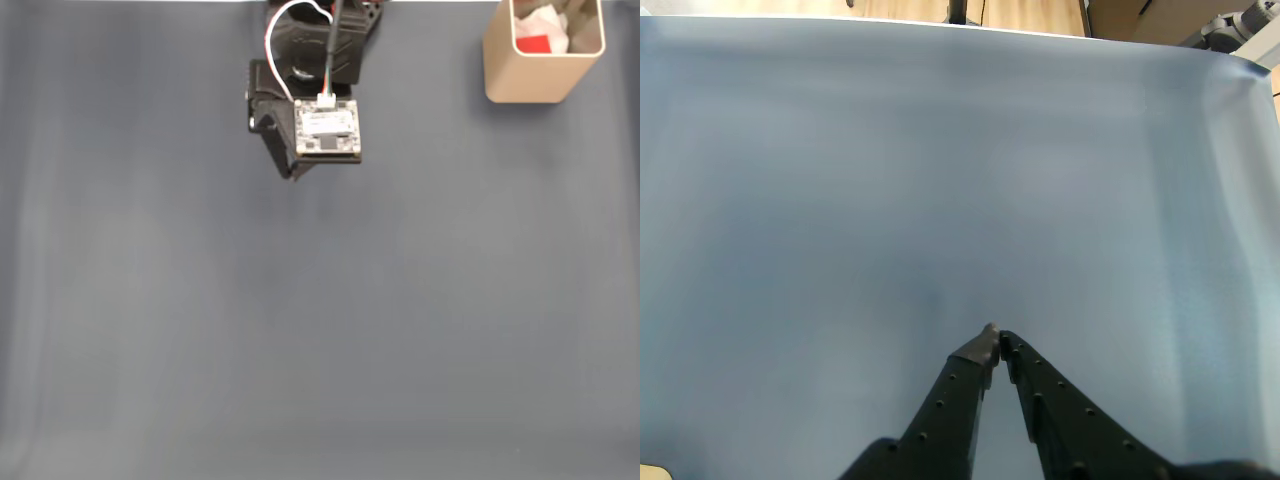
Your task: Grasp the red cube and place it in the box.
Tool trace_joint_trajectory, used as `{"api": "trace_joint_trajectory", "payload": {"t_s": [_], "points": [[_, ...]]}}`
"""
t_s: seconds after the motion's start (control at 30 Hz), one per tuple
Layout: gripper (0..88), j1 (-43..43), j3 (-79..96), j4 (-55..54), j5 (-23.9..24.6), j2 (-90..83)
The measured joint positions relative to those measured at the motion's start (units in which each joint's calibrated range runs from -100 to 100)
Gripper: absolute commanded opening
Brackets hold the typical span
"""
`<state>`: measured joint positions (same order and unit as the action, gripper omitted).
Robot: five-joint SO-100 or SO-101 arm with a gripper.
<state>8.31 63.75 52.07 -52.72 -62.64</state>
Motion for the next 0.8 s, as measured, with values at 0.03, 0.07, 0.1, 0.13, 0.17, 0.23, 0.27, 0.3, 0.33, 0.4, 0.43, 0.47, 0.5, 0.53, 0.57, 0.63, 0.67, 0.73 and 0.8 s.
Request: {"api": "trace_joint_trajectory", "payload": {"t_s": [0.03,0.07,0.1,0.13,0.17,0.23,0.27,0.3,0.33,0.4,0.43,0.47,0.5,0.53,0.57,0.63,0.67,0.73,0.8], "points": [[0.4,0.0,1.1,-0.2,0.0,-0.8],[0.6,0.0,2.1,-0.3,0.0,-1.7],[0.7,0.0,3.0,-0.4,0.0,-2.5],[0.7,-0.1,4.2,-0.4,0.0,-3.4],[0.7,-0.1,5.1,-0.4,0.0,-4.3],[0.8,-0.6,7.3,-0.5,0.0,-6.2],[0.8,-1.0,8.1,-0.6,0.0,-7.0],[0.9,-1.4,9.2,-0.6,0.1,-8.0],[1.0,-1.8,10.0,-0.6,0.3,-8.9],[1.1,-3.0,11.9,-0.6,0.5,-11.1],[1.1,-3.4,12.8,-0.6,0.6,-12.2],[1.1,-3.8,14.1,-0.6,0.8,-13.2],[1.0,-4.1,15.1,-0.6,0.9,-14.0],[0.9,-4.3,16.0,-0.6,0.9,-14.9],[0.9,-4.4,16.8,-0.6,0.8,-15.6],[0.9,-4.5,18.7,-0.6,0.9,-17.3],[0.8,-4.5,19.7,-0.6,0.9,-18.1],[0.2,-4.4,21.4,-0.6,0.9,-19.5],[0.2,-4.7,23.2,-0.6,1.0,-21.1]]}}
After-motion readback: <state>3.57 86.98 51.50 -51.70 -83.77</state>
